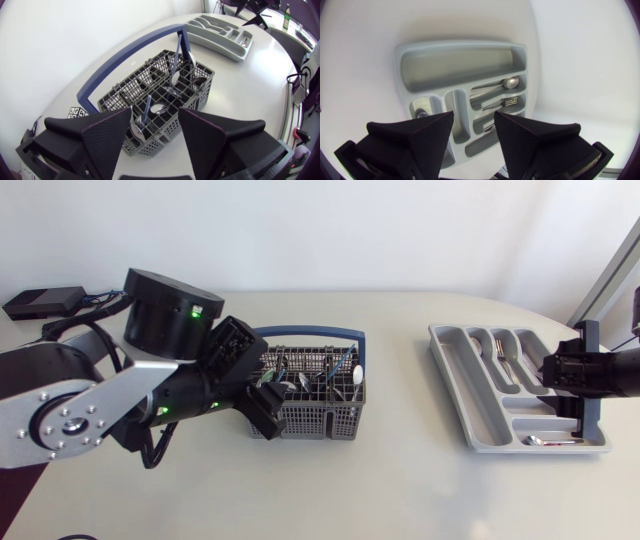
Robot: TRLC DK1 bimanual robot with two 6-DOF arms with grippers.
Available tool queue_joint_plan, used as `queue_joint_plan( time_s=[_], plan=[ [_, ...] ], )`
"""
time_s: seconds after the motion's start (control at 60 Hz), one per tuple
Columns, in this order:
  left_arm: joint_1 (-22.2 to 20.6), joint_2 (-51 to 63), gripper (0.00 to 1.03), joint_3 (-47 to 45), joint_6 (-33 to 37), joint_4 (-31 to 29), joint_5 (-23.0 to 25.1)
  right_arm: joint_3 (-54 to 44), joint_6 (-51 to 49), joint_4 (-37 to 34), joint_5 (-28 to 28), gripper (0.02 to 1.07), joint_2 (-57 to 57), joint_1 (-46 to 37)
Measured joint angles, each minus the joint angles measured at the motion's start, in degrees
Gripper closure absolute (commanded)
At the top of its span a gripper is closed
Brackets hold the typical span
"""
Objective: Transfer all utensils from the basket to the drawer tray.
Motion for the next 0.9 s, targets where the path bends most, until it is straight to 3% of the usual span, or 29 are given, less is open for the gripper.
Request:
queue_joint_plan(
  time_s=[0.2,0.467,0.683,0.9],
  plan=[
    [-3.3,0.2,0.32,-0.1,8.4,2.8,-2.1,-2.7,10.3,-0.1,-1.9,0.34,-4.8,7.1],
    [-10.1,2.2,0.32,-0.9,26.9,8.2,-4.1,-5.2,26.9,2.1,-4.0,0.34,-7.8,15.3],
    [-10.8,7.9,0.32,-0.5,36.7,8.1,-4.3,-8.2,39.5,5.8,-5.6,0.34,-8.7,20.6],
    [-10.8,12.3,0.32,3.8,43.9,8.4,-4.3,-14.4,45.2,8.4,-5.6,0.34,-11.4,26.6]
  ],
)
